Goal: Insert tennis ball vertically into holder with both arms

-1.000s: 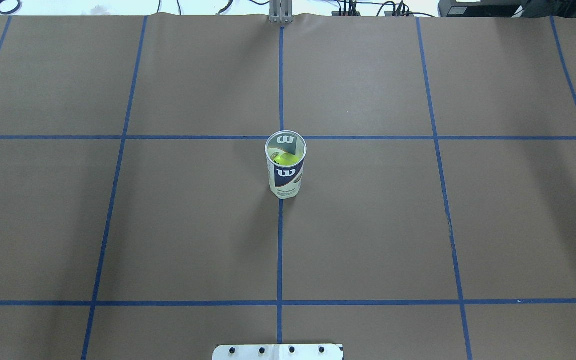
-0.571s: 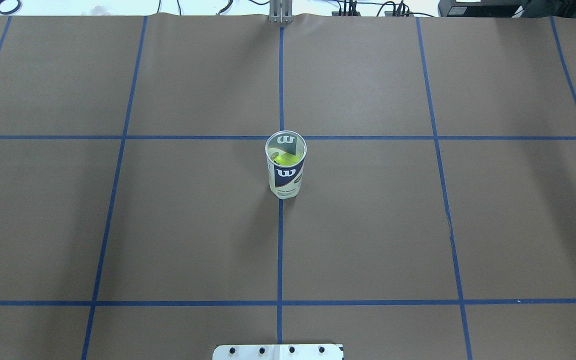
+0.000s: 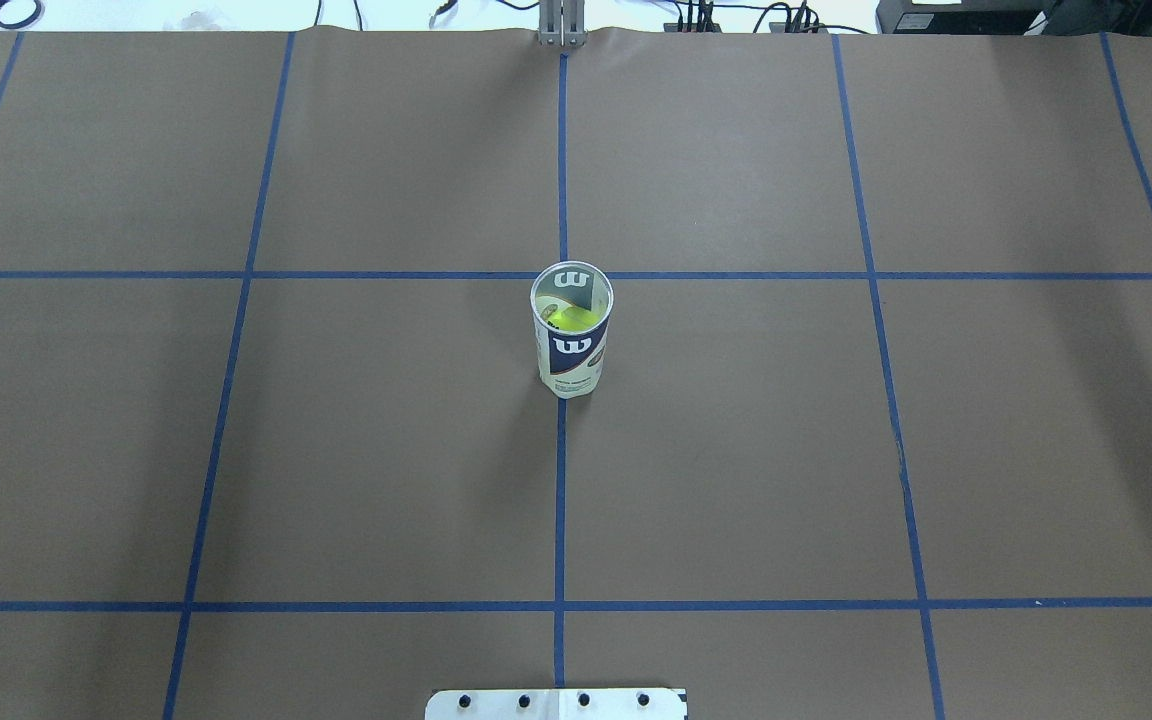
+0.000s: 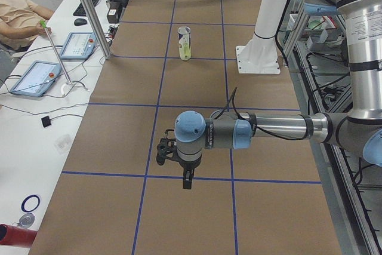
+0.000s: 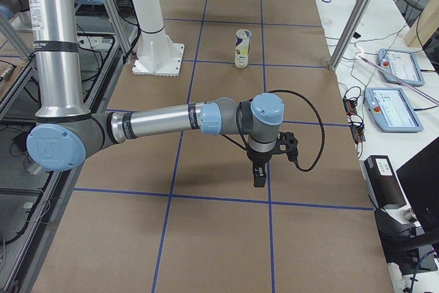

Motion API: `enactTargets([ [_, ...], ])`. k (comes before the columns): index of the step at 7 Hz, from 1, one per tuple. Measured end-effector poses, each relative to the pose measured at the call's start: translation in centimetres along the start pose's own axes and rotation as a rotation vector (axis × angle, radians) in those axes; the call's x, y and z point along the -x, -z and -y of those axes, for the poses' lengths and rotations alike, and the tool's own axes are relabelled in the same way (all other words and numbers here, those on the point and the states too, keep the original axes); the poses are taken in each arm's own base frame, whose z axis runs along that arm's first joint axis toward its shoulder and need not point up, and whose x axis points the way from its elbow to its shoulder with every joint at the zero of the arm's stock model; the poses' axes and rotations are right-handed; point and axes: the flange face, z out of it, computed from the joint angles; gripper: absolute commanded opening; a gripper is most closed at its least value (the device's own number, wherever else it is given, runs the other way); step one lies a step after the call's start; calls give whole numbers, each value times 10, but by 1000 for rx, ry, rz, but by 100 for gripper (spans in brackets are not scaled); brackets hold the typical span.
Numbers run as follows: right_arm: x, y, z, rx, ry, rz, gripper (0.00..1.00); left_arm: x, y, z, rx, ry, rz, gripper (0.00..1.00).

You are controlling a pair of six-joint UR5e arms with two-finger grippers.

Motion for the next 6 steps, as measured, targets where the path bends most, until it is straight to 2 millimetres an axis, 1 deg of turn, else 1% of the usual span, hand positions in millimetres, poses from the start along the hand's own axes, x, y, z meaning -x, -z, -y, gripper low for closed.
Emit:
enactTargets([
  [2,-2,-2,-3,5,-6,0,100,-1,2,2,-4,-3,1,100],
  [6,-12,-16,-21,31,-38,4,100,-2,2,2,-6,-5,1,100],
])
